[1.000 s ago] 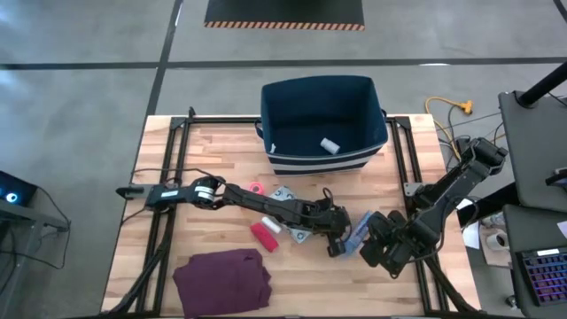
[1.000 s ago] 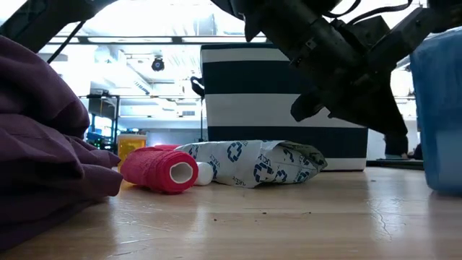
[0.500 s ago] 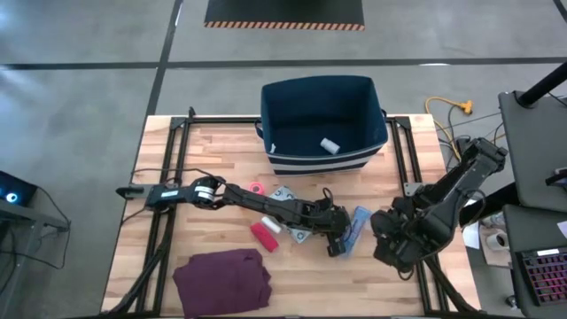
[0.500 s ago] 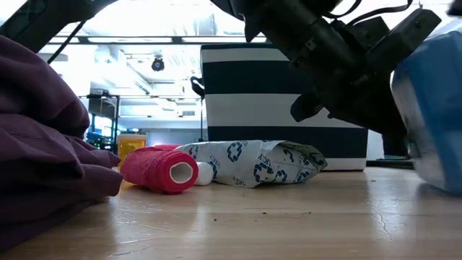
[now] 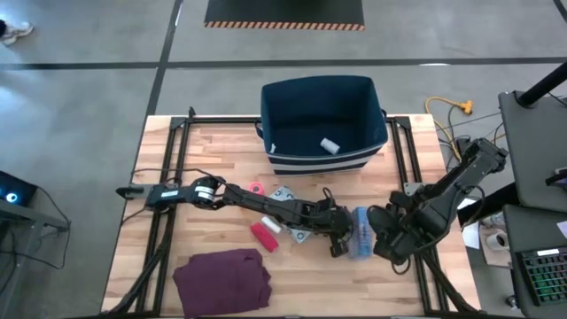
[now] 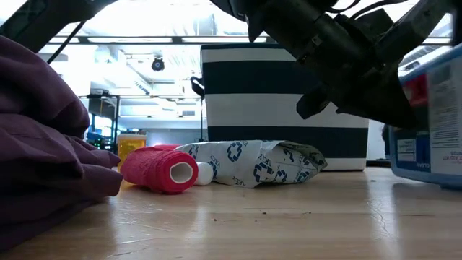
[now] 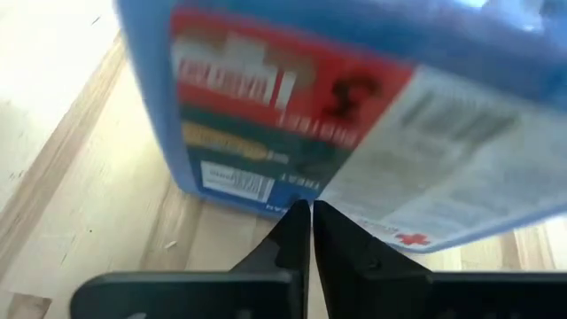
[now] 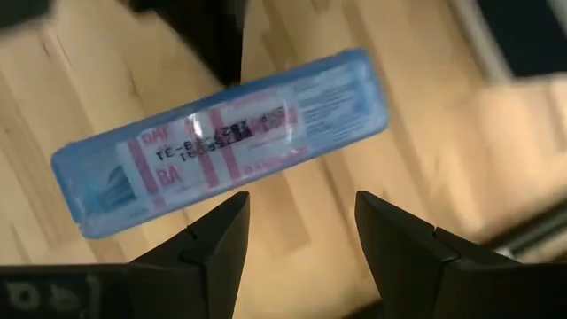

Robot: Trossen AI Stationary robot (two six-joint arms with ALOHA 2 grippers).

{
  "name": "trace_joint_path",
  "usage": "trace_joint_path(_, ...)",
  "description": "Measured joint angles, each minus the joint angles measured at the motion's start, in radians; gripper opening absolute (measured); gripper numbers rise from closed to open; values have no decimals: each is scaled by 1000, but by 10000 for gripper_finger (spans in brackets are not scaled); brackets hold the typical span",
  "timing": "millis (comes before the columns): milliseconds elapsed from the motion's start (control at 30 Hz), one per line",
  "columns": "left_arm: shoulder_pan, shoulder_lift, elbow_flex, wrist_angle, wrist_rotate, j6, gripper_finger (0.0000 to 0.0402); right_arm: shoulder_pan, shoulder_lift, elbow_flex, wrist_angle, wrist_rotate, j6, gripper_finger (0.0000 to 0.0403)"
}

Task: Pick & place medical supplies in basket/bin
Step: Put the blue first aid kit into the blue bin

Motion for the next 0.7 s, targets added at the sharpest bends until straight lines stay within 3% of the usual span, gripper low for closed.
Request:
trace_joint_path(100,0,0,0,0,0,0,0,2,0,-38,10,-70,80,199)
trace_joint_path(200,0,0,0,-2,0,0,0,2,-19,-91,55,-79,332,199)
trace_joint_path(267,0,0,0,-2,0,0,0,6,-46,-162,157,-77,483,199)
trace_joint_path(400,0,0,0,-8,-2,0,0,13,-86,-298,452,-13,638,199)
trace_joint_path(500,0,0,0,-11,-3,0,0,14,-86,-338,538,24,710,199)
trace_joint_path(700,-3,0,0,-17,1,0,0,19,-101,-289,491,79,707,199)
